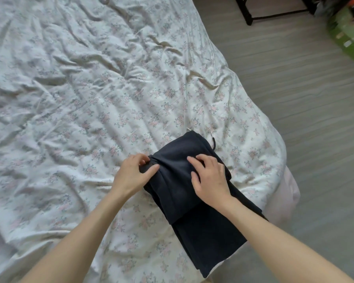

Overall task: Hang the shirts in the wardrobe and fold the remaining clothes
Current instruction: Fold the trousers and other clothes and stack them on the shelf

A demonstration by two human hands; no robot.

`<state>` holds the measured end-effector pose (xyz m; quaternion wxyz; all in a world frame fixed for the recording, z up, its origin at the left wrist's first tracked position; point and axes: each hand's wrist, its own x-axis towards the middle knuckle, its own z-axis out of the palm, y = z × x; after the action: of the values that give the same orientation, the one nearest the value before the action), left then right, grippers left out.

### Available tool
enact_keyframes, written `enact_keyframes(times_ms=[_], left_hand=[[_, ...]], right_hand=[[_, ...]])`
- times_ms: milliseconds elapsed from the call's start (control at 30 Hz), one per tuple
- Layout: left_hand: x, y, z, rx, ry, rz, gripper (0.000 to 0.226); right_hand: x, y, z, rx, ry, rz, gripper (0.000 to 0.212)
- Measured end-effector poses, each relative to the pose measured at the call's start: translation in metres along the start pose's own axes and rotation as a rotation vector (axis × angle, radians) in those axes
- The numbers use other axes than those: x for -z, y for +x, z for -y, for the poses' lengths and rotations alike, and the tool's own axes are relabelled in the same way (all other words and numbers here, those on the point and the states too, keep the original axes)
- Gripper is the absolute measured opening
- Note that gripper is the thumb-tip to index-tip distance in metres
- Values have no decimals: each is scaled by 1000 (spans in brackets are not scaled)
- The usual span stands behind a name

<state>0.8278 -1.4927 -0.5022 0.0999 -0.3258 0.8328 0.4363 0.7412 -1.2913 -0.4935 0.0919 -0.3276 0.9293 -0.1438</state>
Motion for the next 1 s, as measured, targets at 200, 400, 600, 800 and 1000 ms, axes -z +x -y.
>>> enact_keyframes(times_ms=[200,400,600,800,1000], left_hand=[[-9,5,-13,356,167,12,43],[-12,12,-17,426,-241,-5,29],[-5,-21,15,609,-745,-47,18],[-13,3,15,525,-694,-112,4],[-18,22,17,295,-518,233,40]], right_hand=[[-19,-9,8,-63,-112,111,48],[-27,-13,3,-96,-78,211,50],[-27,-17,-5,-163,-98,323,54],[-24,-34,13,37,-171,285,58],[-26,-66,18,361,-170,279,43]])
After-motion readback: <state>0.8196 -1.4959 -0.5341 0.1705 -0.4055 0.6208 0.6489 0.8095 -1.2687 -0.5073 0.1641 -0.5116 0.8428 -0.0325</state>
